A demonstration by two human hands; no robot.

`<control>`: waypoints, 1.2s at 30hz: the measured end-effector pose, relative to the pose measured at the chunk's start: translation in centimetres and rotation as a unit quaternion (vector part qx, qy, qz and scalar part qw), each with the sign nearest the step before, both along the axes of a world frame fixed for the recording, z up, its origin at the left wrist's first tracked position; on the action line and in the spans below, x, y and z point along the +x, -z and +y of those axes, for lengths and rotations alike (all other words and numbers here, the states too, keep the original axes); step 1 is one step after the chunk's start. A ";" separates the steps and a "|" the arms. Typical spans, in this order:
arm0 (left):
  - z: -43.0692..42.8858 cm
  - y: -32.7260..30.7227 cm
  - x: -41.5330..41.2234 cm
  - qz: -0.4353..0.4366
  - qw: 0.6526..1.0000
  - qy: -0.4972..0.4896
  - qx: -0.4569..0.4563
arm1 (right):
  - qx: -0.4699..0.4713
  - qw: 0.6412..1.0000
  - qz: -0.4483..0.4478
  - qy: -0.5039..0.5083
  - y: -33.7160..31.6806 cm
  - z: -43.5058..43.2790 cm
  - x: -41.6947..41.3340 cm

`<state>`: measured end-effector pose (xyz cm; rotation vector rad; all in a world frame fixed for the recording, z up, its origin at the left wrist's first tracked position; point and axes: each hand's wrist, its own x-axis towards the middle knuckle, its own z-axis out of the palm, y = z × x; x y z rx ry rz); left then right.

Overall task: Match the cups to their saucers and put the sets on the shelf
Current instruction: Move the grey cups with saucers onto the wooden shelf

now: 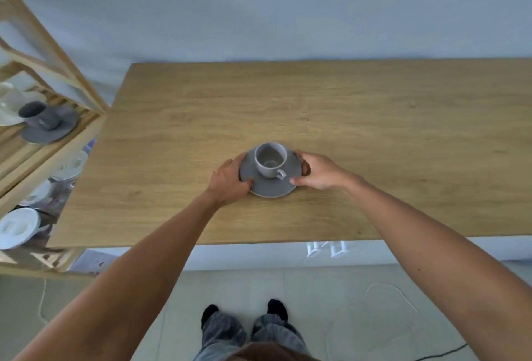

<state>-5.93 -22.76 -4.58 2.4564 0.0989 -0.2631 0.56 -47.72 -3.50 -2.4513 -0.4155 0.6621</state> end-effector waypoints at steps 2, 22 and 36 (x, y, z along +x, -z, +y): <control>0.0 0.2 -0.1 -0.004 1.000 0.001 -0.012 | 0.007 1.000 -0.004 0.004 0.2 0.1 -0.1; 5.4 -1.2 1.7 -0.026 0.964 -0.132 -0.231 | 0.204 0.971 0.099 0.073 -0.9 7.1 4.5; 22.0 -4.1 1.8 -0.076 0.946 -0.194 -0.249 | 0.216 0.971 0.103 -0.014 -3.6 25.1 8.4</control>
